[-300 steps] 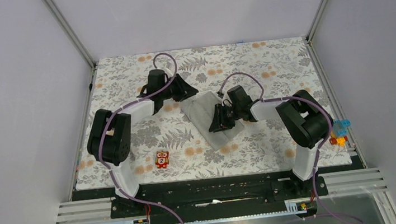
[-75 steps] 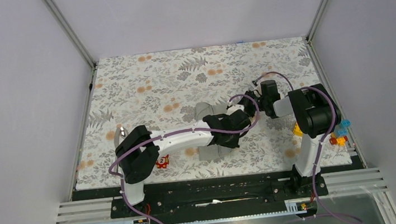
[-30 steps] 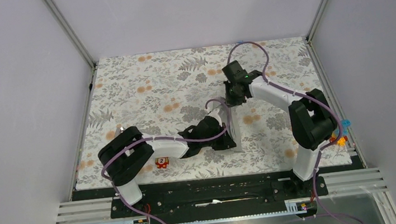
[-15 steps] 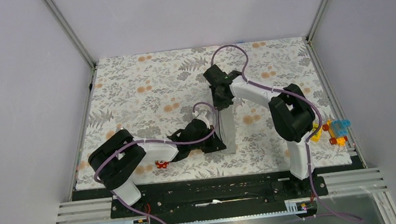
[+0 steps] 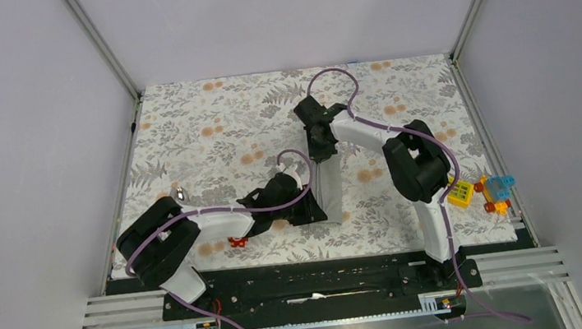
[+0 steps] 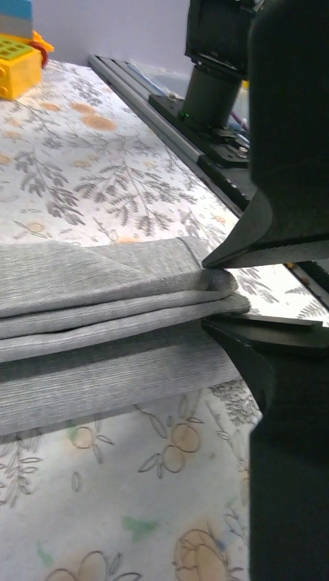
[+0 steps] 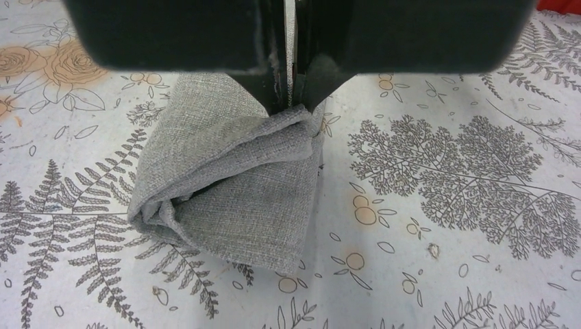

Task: Fold the napkin into a case and place the utensils inside
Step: Fold the 2/3-rectangle-folded napkin at the center of the board, then move the smaller rectangle folded napkin to the center of the board, then pick up the top corner of the smaller rectangle folded napkin from the center of the board, then grasp the top corner of the smaller rectangle folded napkin from the folded napkin.

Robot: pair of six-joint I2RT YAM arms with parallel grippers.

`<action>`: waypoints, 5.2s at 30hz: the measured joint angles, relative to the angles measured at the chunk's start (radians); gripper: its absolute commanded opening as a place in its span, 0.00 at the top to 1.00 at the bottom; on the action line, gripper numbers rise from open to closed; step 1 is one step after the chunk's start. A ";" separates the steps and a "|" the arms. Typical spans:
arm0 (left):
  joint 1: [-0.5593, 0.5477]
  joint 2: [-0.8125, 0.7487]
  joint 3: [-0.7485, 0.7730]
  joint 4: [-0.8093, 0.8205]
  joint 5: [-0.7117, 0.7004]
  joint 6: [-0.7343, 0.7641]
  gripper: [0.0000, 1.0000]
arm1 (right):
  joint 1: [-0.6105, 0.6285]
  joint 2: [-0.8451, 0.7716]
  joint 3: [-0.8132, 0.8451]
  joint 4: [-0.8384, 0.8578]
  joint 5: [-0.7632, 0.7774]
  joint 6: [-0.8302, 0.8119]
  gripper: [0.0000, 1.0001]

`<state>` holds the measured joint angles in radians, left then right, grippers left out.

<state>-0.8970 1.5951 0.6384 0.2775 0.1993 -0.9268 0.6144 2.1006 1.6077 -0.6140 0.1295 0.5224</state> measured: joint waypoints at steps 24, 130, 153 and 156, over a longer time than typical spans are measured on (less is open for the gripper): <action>0.097 0.108 0.250 -0.322 -0.091 0.199 0.57 | 0.000 0.011 0.012 0.063 -0.023 0.012 0.98; 0.308 -0.179 -0.053 -0.032 -0.057 0.076 0.39 | 0.174 -0.284 -0.353 0.283 0.237 -0.168 1.00; 0.241 0.224 0.306 0.030 -0.037 0.320 0.59 | 0.059 -0.351 -0.425 0.290 0.104 -0.039 1.00; 0.235 0.248 0.332 0.019 -0.040 0.320 0.59 | 0.046 -0.359 -0.426 0.291 0.085 -0.031 1.00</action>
<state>-0.6624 1.8431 0.9699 0.2970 0.1596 -0.6067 0.6605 1.7412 1.1820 -0.3225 0.2142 0.4915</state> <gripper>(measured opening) 0.410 0.033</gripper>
